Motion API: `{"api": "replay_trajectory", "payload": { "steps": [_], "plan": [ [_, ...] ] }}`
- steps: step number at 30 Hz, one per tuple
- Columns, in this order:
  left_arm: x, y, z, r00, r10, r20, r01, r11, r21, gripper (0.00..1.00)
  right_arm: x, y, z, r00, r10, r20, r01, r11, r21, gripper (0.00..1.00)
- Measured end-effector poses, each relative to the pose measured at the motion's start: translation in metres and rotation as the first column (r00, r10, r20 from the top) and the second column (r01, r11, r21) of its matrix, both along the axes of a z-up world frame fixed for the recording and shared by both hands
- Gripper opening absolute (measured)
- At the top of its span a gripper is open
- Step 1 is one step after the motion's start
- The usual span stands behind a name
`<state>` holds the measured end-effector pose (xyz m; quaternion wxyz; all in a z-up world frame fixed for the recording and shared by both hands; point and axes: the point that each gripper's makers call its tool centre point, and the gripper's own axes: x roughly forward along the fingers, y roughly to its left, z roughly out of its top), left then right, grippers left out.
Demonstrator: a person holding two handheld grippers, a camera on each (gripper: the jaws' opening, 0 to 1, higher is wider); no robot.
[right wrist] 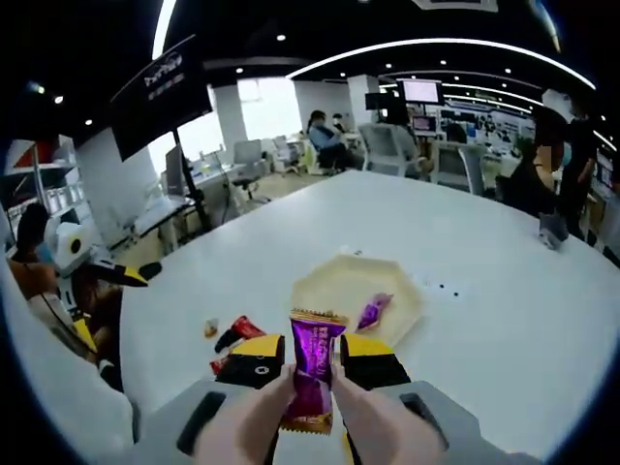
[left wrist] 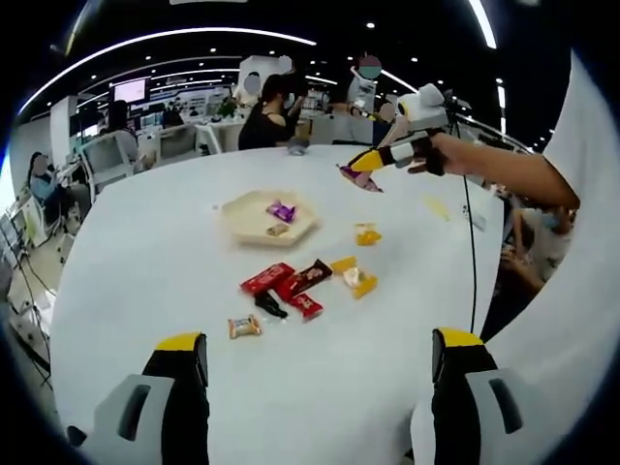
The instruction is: Place the target food into the container with the food tongs after gripping and lifting it, then release it inside without dropping or visibly crushing the food.
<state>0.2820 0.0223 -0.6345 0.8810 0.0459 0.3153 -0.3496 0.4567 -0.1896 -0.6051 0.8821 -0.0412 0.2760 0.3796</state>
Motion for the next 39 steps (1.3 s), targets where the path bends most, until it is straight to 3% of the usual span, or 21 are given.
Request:
{"api": "replay_trajectory", "payload": {
  "steps": [39],
  "plan": [
    [0.0, 0.018, 0.002, 0.998, 0.063, 0.002, -0.063, 0.998, 0.009, 0.96, 0.069, 0.044, -0.008, 0.993, 0.115, -0.011, -0.116, 0.989, -0.095, 0.21]
  ]
}}
